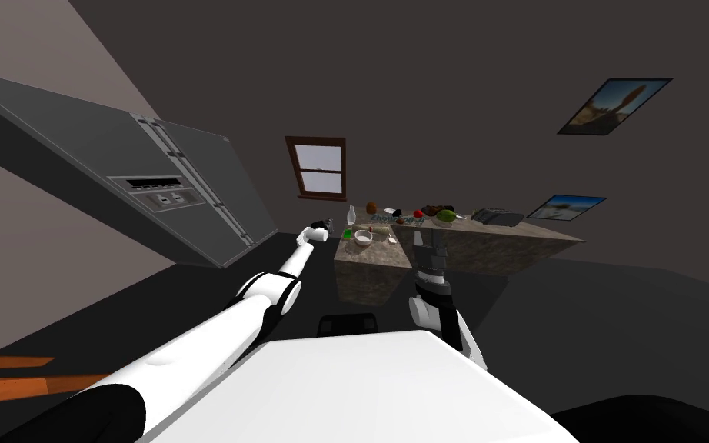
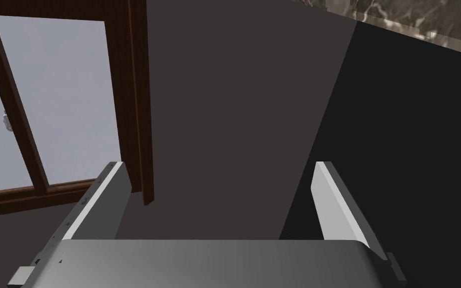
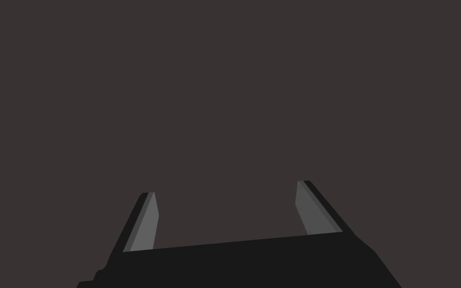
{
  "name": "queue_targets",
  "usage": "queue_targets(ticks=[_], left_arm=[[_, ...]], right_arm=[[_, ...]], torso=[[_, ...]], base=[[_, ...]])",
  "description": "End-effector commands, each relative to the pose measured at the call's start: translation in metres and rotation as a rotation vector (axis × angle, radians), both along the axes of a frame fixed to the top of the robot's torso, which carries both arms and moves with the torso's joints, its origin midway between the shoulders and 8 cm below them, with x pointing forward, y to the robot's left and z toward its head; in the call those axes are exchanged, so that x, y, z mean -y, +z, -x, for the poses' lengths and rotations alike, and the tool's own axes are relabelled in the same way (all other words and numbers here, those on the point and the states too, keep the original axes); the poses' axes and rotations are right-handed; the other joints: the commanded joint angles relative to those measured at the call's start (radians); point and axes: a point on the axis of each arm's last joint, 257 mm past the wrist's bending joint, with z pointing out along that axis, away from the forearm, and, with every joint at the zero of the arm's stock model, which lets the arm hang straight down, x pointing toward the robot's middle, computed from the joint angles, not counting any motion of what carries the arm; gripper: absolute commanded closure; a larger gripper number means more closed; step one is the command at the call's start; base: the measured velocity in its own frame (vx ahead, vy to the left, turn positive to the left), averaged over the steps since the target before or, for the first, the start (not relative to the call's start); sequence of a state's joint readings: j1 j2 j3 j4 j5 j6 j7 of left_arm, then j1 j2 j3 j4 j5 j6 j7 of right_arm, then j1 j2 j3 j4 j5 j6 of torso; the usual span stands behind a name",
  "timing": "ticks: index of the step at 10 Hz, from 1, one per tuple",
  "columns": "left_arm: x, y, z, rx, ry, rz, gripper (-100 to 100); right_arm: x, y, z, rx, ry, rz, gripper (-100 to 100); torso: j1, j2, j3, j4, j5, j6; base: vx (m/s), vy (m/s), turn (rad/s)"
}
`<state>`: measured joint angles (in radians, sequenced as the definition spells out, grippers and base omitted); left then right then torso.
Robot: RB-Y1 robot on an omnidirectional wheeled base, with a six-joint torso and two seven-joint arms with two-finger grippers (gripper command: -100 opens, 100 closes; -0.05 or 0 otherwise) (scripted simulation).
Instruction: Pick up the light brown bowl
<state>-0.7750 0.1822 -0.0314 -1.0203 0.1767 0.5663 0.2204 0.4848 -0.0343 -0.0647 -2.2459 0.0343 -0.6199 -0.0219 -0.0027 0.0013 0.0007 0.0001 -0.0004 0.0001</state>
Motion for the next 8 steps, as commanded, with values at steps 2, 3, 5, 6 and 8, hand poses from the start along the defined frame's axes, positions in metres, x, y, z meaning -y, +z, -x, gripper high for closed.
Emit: queue_targets(ticks=[2, 3, 5, 6, 8], left_arm=[[-0.001, -0.006, -0.004, -0.081, 0.008, -0.017, -100], [-0.003, -0.017, -0.001, -0.122, 0.013, -0.025, -100], [-0.004, -0.016, -0.003, -0.165, 0.017, -0.035, -100], [-0.006, -0.024, 0.000, -0.188, 0.021, -0.038, -100], [-0.009, -0.029, 0.003, -0.252, 0.029, -0.050, -100]], right_arm=[[0.000, 0.000, 0.000, 0.000, 0.000, 0.000, 0], [0.000, 0.000, 0.000, 0.000, 0.000, 0.000, 0], [0.000, 0.000, 0.000, 0.000, 0.000, 0.000, 0], [0.000, 0.000, 0.000, 0.000, 0.000, 0.000, 0], [0.000, 0.000, 0.000, 0.000, 0.000, 0.000, 0]], torso=[[0.000, 0.000, 0.000, 0.000, 0.000, 0.000], [-0.001, 0.000, 0.000, 0.000, 0.000, 0.000], [0.000, 0.000, 0.000, 0.000, 0.000, 0.000], [0.000, 0.000, 0.000, 0.000, 0.000, 0.000], [-0.002, 0.000, 0.000, 0.000, 0.000, 0.000]], base=[[-0.008, -0.039, -0.025], [-0.005, -0.046, -0.017], [-0.002, -0.029, -0.018], [-0.006, -0.041, -0.025], [-0.011, -0.056, -0.036]])
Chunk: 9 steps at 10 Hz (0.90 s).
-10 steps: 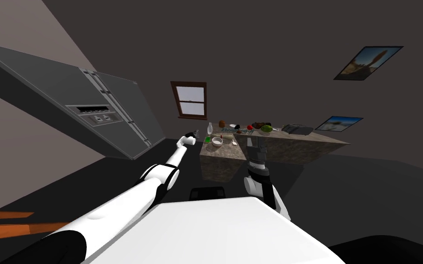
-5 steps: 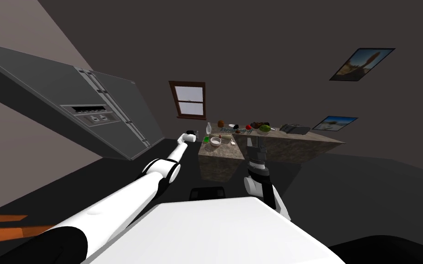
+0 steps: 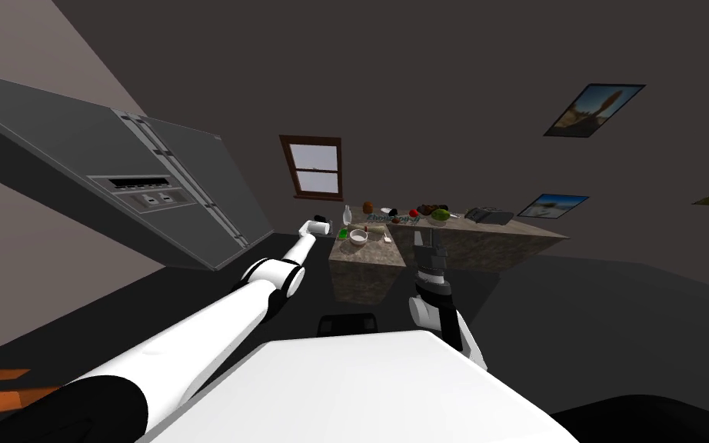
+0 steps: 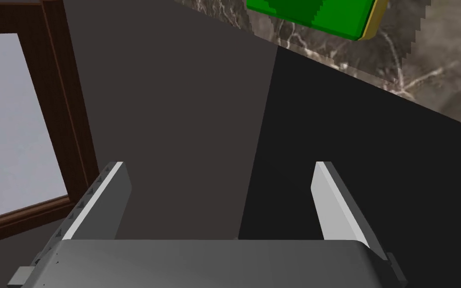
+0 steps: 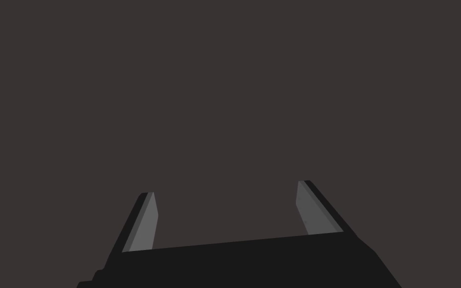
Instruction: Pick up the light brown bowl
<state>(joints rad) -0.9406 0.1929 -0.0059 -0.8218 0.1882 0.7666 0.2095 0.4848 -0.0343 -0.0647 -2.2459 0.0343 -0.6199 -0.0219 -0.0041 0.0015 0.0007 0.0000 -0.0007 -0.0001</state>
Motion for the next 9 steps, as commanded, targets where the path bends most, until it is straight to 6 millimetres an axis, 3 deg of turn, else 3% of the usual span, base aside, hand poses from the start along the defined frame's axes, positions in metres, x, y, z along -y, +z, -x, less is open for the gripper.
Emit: queue_targets(ticks=[1, 2, 9], left_arm=[[-0.003, 0.002, 0.000, -0.049, 0.006, -0.009, -100], [-0.006, -0.010, 0.006, -0.087, 0.011, -0.014, -100], [-0.015, -0.023, 0.026, -0.265, 0.031, -0.038, -100]], right_arm=[[0.000, 0.000, 0.000, 0.000, 0.000, 0.000, 0], [0.000, 0.000, 0.000, 0.000, 0.000, 0.000, 0], [0.000, 0.000, 0.000, 0.000, 0.000, 0.000, 0]], torso=[[0.000, 0.000, 0.000, 0.000, 0.000, 0.000], [-0.002, -0.001, 0.000, 0.000, 0.000, 0.000], [-0.002, 0.000, 0.000, 0.000, 0.000, 0.000]], base=[[0.004, -0.078, -0.054], [-0.002, -0.071, -0.028], [-0.005, -0.063, -0.041]])
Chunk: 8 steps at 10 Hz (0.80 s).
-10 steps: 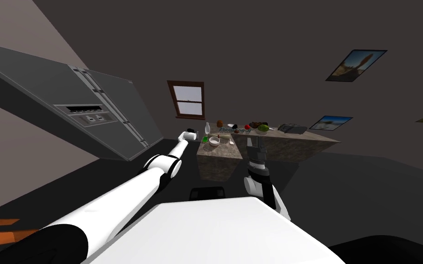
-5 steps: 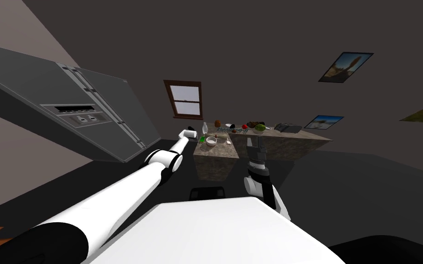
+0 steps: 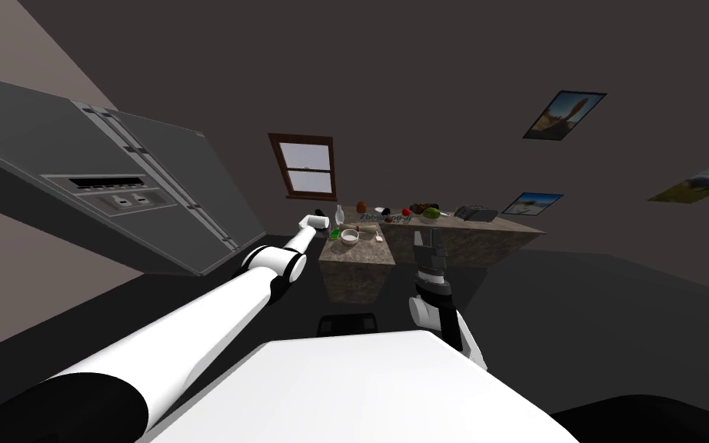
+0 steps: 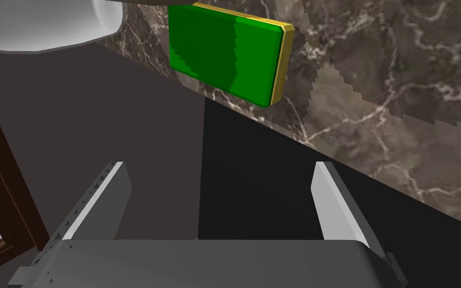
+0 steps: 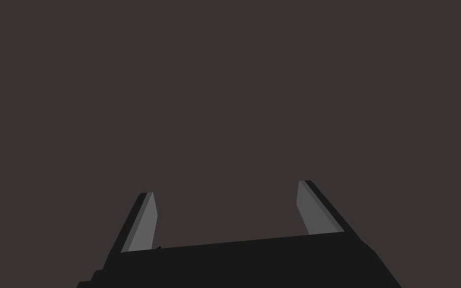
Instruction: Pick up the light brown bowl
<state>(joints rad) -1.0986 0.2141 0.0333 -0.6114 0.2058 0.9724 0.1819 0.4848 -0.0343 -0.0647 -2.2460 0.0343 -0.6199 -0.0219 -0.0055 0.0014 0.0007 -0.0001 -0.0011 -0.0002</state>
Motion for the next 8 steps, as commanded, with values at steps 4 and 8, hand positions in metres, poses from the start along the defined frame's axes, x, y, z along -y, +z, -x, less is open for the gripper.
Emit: queue_targets(ticks=[4, 8], left_arm=[[-0.005, -0.010, 0.025, -0.156, 0.010, -0.010, -100], [-0.007, -0.018, 0.045, -0.255, 0.012, -0.013, -100]], right_arm=[[0.000, 0.000, 0.000, 0.000, 0.000, 0.000, 0], [0.000, 0.000, 0.000, 0.000, 0.000, 0.000, 0]], torso=[[-0.001, 0.000, 0.000, 0.000, 0.000, 0.000], [0.002, 0.000, 0.000, 0.000, 0.000, 0.000]], base=[[0.000, -0.098, -0.071], [0.007, -0.066, -0.050]])
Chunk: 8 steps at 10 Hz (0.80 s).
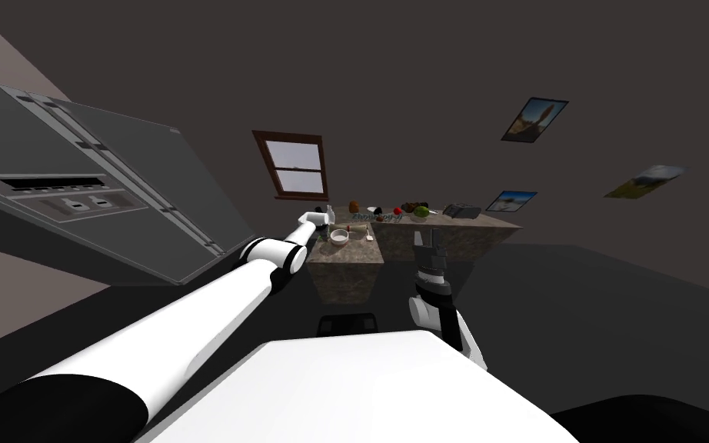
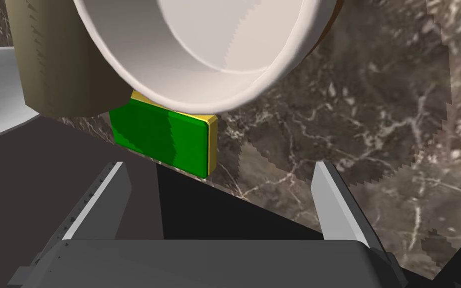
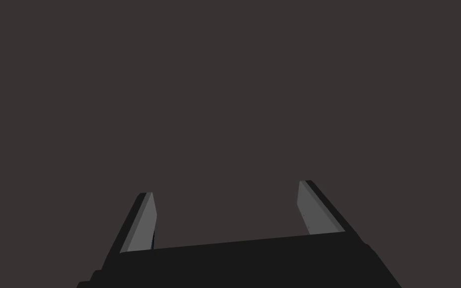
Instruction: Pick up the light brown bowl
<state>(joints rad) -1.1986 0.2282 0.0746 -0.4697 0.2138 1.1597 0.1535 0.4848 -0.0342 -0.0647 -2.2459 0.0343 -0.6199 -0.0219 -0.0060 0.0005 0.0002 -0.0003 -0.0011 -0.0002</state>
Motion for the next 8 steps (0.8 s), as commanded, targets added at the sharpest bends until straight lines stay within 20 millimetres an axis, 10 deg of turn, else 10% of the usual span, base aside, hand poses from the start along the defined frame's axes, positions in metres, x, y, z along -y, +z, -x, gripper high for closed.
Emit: queue_targets(ticks=[1, 7, 8], left_arm=[[0.000, -0.005, 0.014, -0.067, -0.001, 0.000, -100], [0.001, -0.010, 0.030, -0.140, -0.004, 0.003, -100], [0.001, -0.010, 0.030, -0.140, -0.004, 0.003, 0]], right_arm=[[0.000, 0.000, 0.000, 0.000, 0.000, 0.000, 0], [0.000, 0.000, 0.000, 0.000, 0.000, 0.000, 0], [0.000, 0.000, 0.000, 0.000, 0.000, 0.000, 0]], torso=[[0.000, 0.000, 0.000, 0.000, 0.000, 0.000], [0.004, 0.001, 0.001, 0.000, 0.001, 0.000], [0.005, 0.001, 0.001, 0.000, 0.001, -0.001]], base=[[0.021, -0.131, -0.095], [-0.003, -0.072, -0.038], [0.000, 0.000, 0.000]])
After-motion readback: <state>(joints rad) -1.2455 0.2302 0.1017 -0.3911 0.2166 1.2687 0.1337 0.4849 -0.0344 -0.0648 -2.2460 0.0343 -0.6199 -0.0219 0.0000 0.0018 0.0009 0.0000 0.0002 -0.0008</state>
